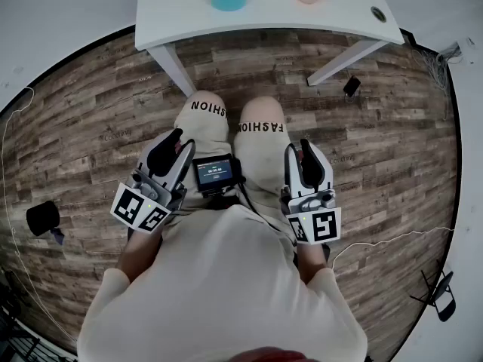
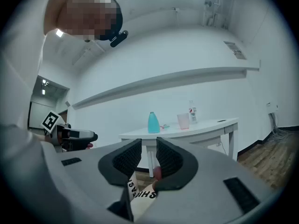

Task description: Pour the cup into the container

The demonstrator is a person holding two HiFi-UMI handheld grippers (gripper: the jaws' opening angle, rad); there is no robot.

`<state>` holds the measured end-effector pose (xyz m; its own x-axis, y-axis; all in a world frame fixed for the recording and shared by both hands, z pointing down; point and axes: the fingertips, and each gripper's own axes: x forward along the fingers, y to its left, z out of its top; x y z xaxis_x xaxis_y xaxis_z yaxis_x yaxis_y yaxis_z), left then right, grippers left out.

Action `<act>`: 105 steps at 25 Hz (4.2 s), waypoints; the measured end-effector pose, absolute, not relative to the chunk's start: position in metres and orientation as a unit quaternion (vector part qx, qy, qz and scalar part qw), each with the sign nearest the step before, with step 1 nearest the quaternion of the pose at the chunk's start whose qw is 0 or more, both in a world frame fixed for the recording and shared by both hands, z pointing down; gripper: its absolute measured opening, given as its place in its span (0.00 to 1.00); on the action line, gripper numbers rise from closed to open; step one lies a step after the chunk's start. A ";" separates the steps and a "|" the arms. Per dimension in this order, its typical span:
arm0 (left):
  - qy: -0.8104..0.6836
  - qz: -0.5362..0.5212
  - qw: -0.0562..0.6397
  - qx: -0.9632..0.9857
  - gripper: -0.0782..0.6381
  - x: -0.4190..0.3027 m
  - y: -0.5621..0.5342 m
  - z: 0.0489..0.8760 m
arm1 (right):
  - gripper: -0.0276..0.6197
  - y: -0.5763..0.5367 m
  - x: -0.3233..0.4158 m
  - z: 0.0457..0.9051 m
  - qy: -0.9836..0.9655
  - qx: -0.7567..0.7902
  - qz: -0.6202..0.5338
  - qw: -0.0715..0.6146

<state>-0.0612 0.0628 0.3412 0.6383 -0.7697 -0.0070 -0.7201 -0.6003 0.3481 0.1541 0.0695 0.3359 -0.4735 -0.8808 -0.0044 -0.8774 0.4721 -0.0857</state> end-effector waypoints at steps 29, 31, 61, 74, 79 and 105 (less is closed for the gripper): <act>-0.451 -0.010 0.084 0.889 0.13 -0.023 0.022 0.311 | 0.20 0.042 0.165 0.315 0.863 -0.504 -0.026 0.015; -0.449 -0.003 0.080 0.890 0.13 -0.019 0.019 0.311 | 0.20 0.039 0.164 0.312 0.865 -0.501 -0.027 0.017; -0.423 -0.001 0.108 0.900 0.13 -0.019 -0.105 0.337 | 0.25 -0.093 0.152 0.333 0.870 -0.492 -0.033 -0.016; -0.438 -0.007 0.092 0.894 0.13 -0.033 -0.115 0.318 | 0.26 -0.108 0.150 0.312 0.867 -0.497 -0.017 -0.003; -0.446 -0.007 0.094 0.890 0.13 -0.040 -0.119 0.318 | 0.26 -0.112 0.150 0.310 0.868 -0.497 -0.018 -0.005; -0.464 0.001 0.128 0.877 0.13 -0.058 -0.146 0.320 | 0.27 -0.162 0.136 0.295 0.882 -0.472 -0.003 0.001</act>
<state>-0.0581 -0.1462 0.3198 0.5699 -0.8128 0.1203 -0.8132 -0.5370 0.2243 0.1358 -0.1617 0.2954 -0.5553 -0.8317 0.0014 -0.8317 0.5552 -0.0060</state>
